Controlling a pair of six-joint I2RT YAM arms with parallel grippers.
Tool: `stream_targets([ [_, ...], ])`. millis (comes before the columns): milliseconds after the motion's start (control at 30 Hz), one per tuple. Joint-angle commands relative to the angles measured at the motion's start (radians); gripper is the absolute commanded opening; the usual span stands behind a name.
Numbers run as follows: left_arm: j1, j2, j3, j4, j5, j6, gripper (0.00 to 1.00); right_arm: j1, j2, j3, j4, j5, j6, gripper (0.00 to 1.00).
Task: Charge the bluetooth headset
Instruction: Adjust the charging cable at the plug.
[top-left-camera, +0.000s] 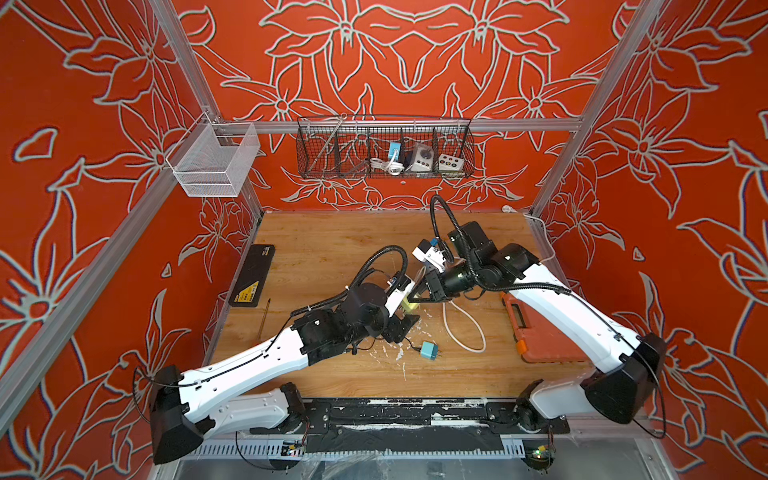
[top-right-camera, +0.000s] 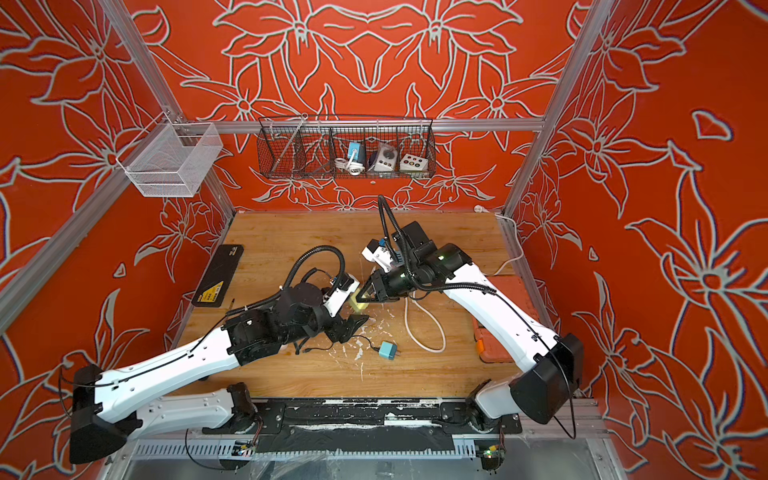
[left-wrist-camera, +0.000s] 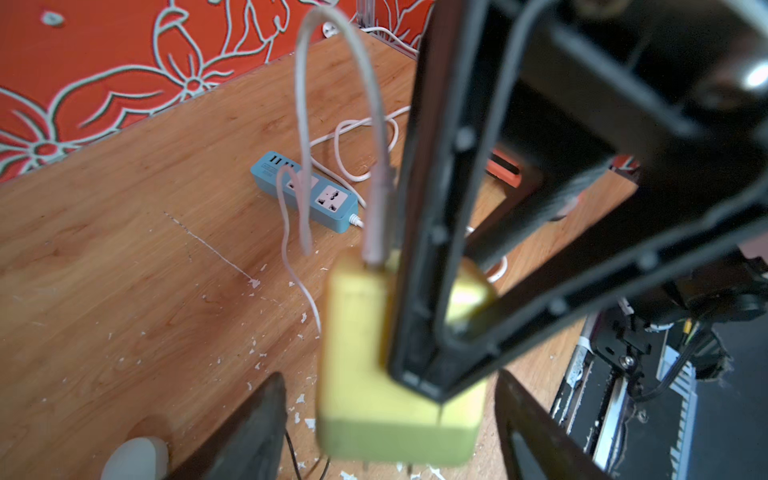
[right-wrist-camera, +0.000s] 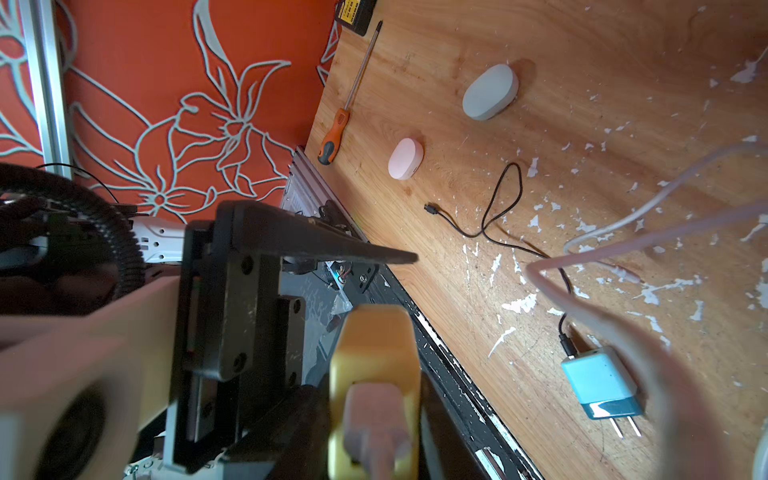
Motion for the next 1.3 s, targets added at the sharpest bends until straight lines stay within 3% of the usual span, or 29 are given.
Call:
stream_targets([
  [0, -0.006, -0.045, -0.029, 0.028, -0.069, -0.031, 0.82, -0.039, -0.036, 0.034, -0.032, 0.027, -0.023, 0.16],
  [233, -0.003, -0.055, -0.128, 0.101, -0.192, -0.170, 0.86, -0.080, -0.061, 0.089, -0.050, -0.001, -0.015, 0.17],
  [333, 0.013, -0.050, -0.193, 0.183, -0.186, -0.221, 0.87, -0.089, -0.071, 0.105, -0.049, -0.016, -0.003, 0.16],
  [567, 0.074, 0.004, -0.257, 0.382, -0.100, -0.223, 0.89, -0.095, -0.112, 0.120, -0.013, -0.058, 0.053, 0.17],
  [733, 0.116, 0.005, -0.348, 0.647, -0.011, -0.172, 0.90, -0.099, -0.139, 0.129, 0.025, -0.101, 0.105, 0.16],
  [1167, 0.143, 0.244, -0.134, 0.639, 0.167, -0.081, 0.82, -0.098, -0.174, 0.119, 0.098, -0.169, 0.187, 0.16],
  [1267, 0.143, 0.285, -0.108, 0.643, 0.168, -0.080, 0.75, -0.098, -0.182, 0.117, 0.110, -0.179, 0.201, 0.16],
])
